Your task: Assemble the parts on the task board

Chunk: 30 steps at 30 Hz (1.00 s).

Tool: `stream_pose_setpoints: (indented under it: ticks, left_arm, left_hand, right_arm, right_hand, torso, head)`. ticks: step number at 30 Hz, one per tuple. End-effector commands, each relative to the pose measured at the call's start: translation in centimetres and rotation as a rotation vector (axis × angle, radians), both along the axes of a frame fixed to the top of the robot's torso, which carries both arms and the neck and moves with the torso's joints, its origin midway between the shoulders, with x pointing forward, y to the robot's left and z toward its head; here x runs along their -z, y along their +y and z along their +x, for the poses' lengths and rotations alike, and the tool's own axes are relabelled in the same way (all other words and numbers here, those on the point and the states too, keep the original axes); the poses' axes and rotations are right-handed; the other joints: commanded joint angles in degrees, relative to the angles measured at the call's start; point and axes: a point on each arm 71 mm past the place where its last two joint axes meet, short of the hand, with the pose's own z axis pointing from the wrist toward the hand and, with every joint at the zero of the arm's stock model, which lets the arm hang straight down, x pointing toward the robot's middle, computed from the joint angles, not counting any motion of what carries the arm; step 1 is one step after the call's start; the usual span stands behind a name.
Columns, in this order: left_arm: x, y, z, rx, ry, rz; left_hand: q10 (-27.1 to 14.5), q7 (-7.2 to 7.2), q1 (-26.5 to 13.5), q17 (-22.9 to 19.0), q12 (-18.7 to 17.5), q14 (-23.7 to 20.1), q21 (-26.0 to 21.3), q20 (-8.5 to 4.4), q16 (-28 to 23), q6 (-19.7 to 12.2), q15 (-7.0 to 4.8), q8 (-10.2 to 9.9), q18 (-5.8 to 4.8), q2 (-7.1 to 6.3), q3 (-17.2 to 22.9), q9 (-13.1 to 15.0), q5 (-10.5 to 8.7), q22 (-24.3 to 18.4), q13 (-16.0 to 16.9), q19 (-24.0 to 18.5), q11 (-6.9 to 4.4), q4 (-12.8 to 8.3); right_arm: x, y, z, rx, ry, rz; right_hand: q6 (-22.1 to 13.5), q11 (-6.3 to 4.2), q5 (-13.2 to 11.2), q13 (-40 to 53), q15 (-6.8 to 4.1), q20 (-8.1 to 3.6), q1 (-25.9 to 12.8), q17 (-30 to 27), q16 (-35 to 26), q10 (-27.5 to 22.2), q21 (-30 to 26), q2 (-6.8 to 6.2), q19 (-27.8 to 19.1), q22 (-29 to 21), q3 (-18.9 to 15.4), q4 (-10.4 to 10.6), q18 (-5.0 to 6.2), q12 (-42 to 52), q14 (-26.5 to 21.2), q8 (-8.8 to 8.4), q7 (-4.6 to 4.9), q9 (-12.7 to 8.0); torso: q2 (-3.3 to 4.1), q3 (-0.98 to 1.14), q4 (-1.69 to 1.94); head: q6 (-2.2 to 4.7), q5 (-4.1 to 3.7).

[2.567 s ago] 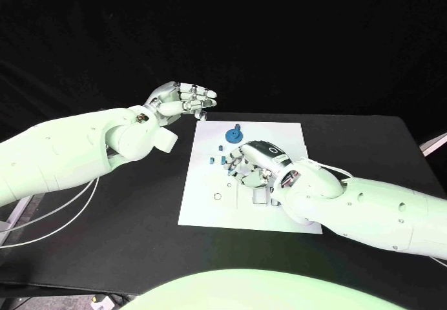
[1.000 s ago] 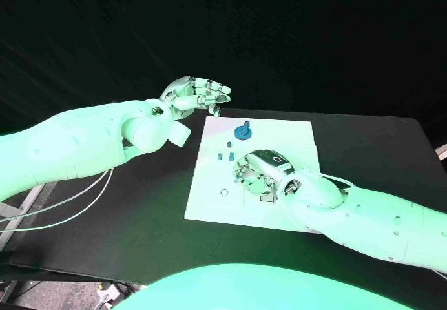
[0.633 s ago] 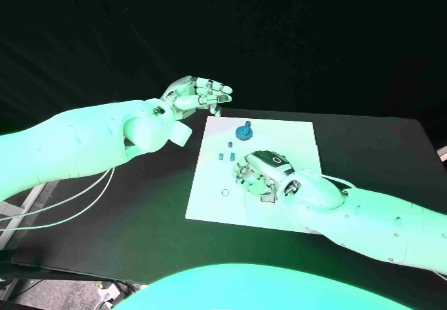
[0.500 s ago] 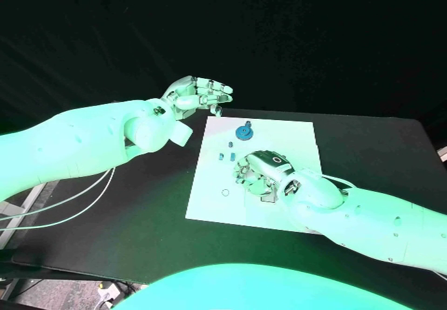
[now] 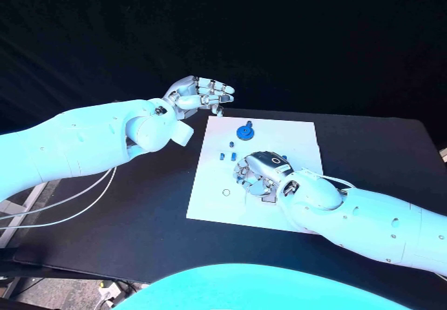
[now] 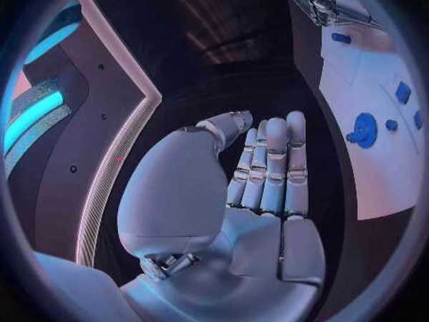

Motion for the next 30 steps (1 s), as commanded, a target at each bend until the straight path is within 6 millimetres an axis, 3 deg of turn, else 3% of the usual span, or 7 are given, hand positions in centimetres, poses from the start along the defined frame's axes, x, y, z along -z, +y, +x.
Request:
stream_pose_setpoints:
  ticks: [1,7,13,23,30]
  left_arm:
    - [-0.1,-0.2,0.0,0.005,-0.001,-0.004]
    - [-0.1,-0.2,0.0,0.005,0.000,-0.004]
    - [0.0,-0.1,0.0,0.002,0.001,-0.003]
    - [0.0,-0.1,0.1,0.001,0.002,-0.003]
    - [0.0,0.0,0.1,-0.001,0.005,-0.003]
  left_hand:
    - [-0.95,0.27,-0.80,-0.64,0.83,-0.43,-0.72,0.20,-0.62,-0.90,-0.03,0.91,-0.12,1.03,-0.31,1.01,-0.12,-0.53,0.86,-0.47,-0.09,0.12]
    - [-0.95,0.27,-0.80,-0.64,0.83,-0.43,-0.72,0.20,-0.62,-0.90,-0.03,0.91,-0.12,1.03,-0.31,1.01,-0.12,-0.53,0.86,-0.47,-0.09,0.12]
    - [-0.95,0.27,-0.80,-0.64,0.83,-0.43,-0.72,0.20,-0.62,-0.90,-0.03,0.91,-0.12,1.03,-0.31,1.01,-0.12,-0.53,0.86,-0.47,-0.09,0.12]
    - [-0.95,0.27,-0.80,-0.64,0.83,-0.43,-0.72,0.20,-0.62,-0.90,-0.03,0.91,-0.12,1.03,-0.31,1.01,-0.12,-0.53,0.86,-0.47,-0.09,0.12]
    - [-0.95,0.27,-0.80,-0.64,0.83,-0.43,-0.72,0.20,-0.62,-0.90,-0.03,0.91,-0.12,1.03,-0.31,1.01,-0.12,-0.53,0.86,-0.47,-0.09,0.12]
  right_arm:
    - [0.4,-0.1,-0.1,-0.007,0.009,-0.014]
    - [0.3,0.0,-0.3,-0.021,0.014,-0.013]
    - [0.1,-0.5,-0.6,-0.014,0.005,0.007]
    - [-0.3,-1.1,-0.6,0.014,-0.019,0.040]
    - [-0.8,-1.7,-0.7,0.021,-0.029,0.055]
  right_hand:
    - [0.65,-1.44,0.57,3.21,-0.17,-0.01,-1.51,0.04,0.80,4.30,0.51,1.55,0.88,2.15,1.18,-0.84,-1.31,0.94,3.33,2.27,0.59,1.74]
    - [-0.17,-1.06,0.37,3.18,0.15,0.21,-2.45,-0.13,0.94,3.45,0.03,0.95,0.60,1.85,0.41,-0.60,-1.23,0.13,3.26,1.96,0.84,1.90]
    - [-2.03,-0.30,0.12,3.02,0.80,0.78,-4.11,-0.55,1.14,1.15,-0.93,-0.68,0.09,1.23,-0.84,0.25,-1.03,-1.03,3.11,0.71,1.34,1.56]
    - [-4.95,1.38,0.17,1.83,2.21,2.10,-4.22,-1.46,1.39,-6.30,-4.89,-2.53,-1.88,-1.69,-0.99,0.68,-0.18,-0.78,2.61,-1.56,2.41,0.70]
    - [-5.88,1.55,0.13,1.73,2.36,2.29,-4.10,-1.84,1.35,-7.38,-5.59,-2.93,-2.18,-2.18,-1.23,0.68,-0.03,-0.50,2.46,-2.31,2.56,0.43]
  torso:
    - [-0.04,0.03,-0.02]
    - [-0.12,0.02,-0.05]
    - [-0.09,0.05,-0.07]
    - [-0.11,0.04,-0.04]
    - [-0.18,0.02,-0.07]
  head:
    - [0.01,0.04]
    - [0.01,0.01]
    - [0.01,-0.12]
    - [0.01,-0.37]
    - [0.01,-0.66]
